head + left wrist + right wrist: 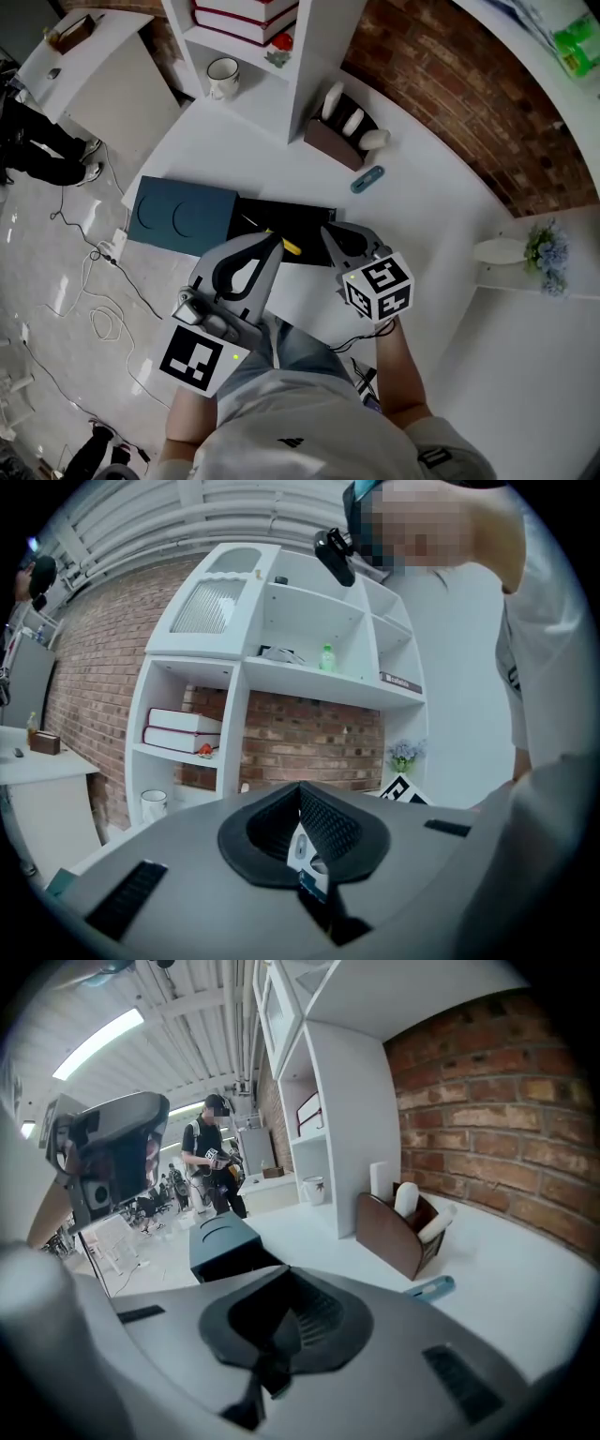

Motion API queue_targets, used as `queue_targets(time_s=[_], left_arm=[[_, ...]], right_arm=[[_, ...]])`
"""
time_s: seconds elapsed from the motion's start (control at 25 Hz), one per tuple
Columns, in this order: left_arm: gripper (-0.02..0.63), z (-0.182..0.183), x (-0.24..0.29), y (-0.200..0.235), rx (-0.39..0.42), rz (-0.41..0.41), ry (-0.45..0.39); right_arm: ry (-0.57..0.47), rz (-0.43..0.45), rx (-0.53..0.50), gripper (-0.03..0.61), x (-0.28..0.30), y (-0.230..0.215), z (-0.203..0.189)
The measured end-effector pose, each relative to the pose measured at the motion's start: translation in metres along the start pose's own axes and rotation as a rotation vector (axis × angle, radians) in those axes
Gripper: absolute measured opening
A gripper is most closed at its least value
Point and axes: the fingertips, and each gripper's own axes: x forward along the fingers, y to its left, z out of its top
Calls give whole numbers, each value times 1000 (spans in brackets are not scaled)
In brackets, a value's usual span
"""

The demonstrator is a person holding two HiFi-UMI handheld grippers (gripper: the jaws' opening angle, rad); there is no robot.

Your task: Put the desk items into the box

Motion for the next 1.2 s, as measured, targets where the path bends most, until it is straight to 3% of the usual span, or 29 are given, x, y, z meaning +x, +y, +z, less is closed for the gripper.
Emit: queue_targets(time_s=[0.64, 1.2], left_arm=[[12, 9, 52, -67, 45, -220, -4], [12, 8, 79, -104, 73, -337, 18]], right_arm=[[-234, -163, 56, 8, -98, -33, 29], [-408, -219, 79, 8, -168, -31, 63]])
